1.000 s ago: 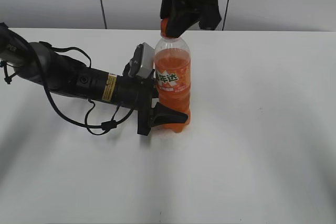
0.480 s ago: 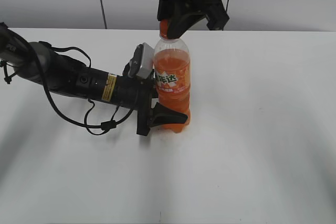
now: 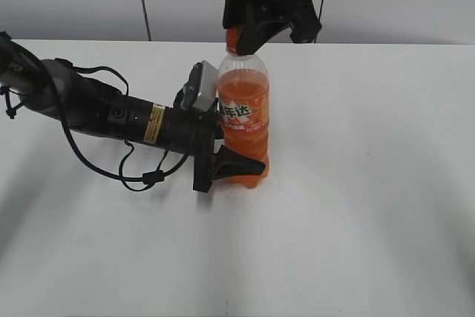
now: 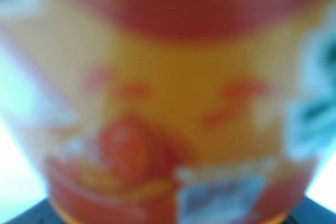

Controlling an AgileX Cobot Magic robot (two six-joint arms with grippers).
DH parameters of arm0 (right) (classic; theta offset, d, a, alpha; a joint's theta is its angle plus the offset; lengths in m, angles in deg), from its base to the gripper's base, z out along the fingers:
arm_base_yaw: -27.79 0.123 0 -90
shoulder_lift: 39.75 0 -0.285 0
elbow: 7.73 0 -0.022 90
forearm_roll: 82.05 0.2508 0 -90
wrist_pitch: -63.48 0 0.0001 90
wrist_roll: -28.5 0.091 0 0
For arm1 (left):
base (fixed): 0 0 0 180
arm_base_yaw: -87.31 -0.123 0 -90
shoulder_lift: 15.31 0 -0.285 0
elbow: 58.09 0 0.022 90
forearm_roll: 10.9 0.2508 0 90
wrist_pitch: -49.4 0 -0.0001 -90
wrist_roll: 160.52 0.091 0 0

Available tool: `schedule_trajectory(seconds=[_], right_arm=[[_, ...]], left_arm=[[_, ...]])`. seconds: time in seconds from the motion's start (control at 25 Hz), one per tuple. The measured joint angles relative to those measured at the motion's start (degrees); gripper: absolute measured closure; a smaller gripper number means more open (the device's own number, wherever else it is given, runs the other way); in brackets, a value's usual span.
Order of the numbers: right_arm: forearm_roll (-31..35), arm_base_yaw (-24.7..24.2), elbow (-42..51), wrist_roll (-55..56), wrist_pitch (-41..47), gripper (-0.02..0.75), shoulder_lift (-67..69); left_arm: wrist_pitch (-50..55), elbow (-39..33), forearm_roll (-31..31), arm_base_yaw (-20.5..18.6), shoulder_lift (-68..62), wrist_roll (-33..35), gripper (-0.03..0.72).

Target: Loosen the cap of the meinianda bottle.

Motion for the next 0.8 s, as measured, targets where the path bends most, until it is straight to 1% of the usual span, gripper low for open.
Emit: schedule_trajectory(seconds=[0.48,0.68,0.8], right_arm=[[0.0,0.0,0.0,2.0,-0.1,0.433,0.0],[0.1,0.0,0.1,3.0,0.0,0.363,0.2],[0.1,0.0,0.1,3.5,0.0,0.347,0.2]], left_arm=[[0.0,0.0,0.1,0.0,0.0,-0.2,0.279],[-0.1,0.0,0.4,0.0,0.0,-0.3,0.279],[-0.1,0.0,0.5,0.0,0.0,-0.2,0.279]])
